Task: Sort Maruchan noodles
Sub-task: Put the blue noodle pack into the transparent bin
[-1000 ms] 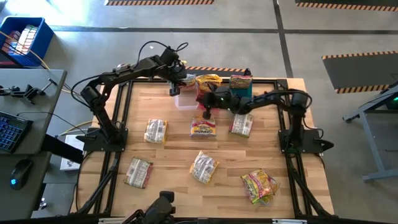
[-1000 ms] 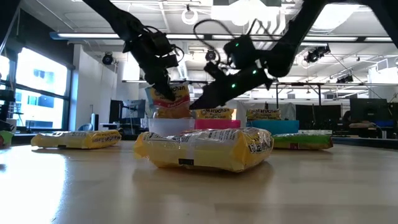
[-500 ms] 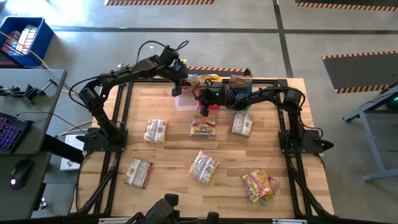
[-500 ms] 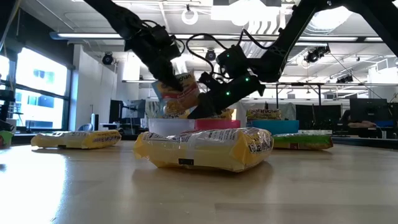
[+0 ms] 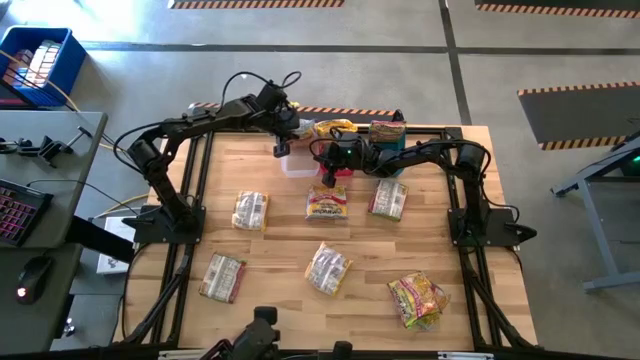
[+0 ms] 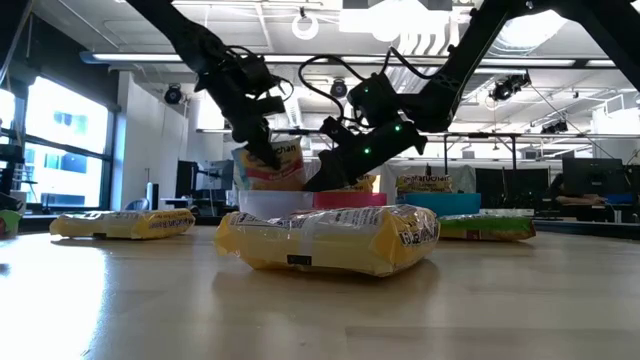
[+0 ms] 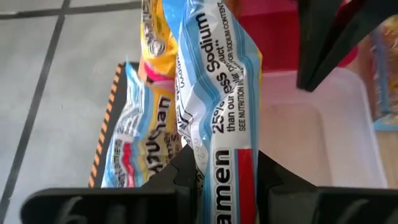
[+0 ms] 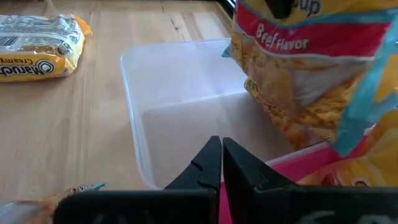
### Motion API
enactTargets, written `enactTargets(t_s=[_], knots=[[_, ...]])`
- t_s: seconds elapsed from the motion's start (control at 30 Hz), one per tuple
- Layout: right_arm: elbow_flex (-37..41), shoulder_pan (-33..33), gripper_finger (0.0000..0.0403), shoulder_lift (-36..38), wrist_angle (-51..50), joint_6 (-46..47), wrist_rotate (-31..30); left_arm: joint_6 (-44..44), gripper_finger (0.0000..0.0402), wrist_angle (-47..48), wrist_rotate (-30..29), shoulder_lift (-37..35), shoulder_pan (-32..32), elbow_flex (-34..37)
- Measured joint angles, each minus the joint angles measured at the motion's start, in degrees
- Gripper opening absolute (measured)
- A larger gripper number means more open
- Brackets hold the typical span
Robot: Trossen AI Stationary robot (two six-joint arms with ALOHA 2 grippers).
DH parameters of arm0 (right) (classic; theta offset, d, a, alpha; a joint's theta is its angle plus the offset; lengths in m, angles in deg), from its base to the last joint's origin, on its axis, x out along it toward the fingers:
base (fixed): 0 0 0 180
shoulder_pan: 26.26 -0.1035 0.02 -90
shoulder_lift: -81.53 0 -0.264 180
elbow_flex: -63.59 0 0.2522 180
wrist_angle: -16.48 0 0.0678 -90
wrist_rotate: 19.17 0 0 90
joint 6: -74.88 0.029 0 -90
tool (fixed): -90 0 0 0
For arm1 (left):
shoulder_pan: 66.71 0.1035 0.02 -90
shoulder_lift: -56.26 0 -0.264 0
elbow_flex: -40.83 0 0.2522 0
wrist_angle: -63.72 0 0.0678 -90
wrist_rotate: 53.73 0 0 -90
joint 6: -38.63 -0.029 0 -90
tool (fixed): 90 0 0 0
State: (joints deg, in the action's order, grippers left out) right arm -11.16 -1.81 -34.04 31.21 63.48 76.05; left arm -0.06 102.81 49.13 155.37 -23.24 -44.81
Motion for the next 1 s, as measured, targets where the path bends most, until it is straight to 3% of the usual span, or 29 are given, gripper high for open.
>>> enactTargets(t_s=[0.33,0.73,1.0], knots=[[0.0,0.0,0.0,0.0,-0.3,0.0,1.4,-0.4,0.0055,0.8,-5.7,1.1,-0.2,-0.1],[0.0,0.0,0.0,0.0,-0.4,0.5,1.5,1.1,0.0057,0.8,-7.9,2.5,-1.0,-0.1],[0.1,0.0,0.0,0.0,-0.5,0.5,1.7,1.5,0.0099,1.0,-9.0,2.5,-2.7,-1.4]])
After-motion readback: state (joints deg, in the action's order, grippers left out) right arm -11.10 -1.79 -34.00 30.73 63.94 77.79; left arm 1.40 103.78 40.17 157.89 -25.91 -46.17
